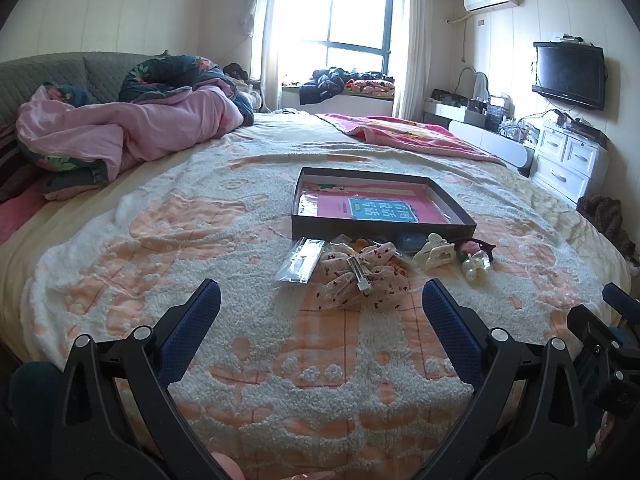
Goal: Organize jewelry
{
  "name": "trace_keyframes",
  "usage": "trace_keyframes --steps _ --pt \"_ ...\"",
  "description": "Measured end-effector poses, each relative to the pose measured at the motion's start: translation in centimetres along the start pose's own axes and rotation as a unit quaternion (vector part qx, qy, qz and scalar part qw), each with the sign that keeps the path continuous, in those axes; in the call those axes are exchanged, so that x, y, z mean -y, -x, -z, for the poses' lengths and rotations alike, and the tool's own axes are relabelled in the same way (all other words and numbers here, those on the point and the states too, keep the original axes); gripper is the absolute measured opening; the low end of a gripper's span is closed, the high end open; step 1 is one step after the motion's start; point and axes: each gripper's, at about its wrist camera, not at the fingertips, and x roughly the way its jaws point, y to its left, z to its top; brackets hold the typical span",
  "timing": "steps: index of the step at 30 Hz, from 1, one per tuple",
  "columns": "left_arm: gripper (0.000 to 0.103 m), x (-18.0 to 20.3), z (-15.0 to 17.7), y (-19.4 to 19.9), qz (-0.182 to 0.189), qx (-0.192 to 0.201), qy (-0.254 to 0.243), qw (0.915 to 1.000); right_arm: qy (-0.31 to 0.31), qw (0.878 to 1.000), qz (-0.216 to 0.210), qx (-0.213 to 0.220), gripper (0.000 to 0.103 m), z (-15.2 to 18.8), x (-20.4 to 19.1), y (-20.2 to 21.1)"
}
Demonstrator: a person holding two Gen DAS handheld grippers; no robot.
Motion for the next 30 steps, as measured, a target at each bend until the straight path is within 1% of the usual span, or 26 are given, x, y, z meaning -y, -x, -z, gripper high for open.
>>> trace_keyframes --steps 30 --pt "0.093 -0.49 -0.8 0.13 -0.004 0.002 -0.002 1.0 -0.002 1.0 0.0 -0.002 0.097 0.15 -0.51 -0.14"
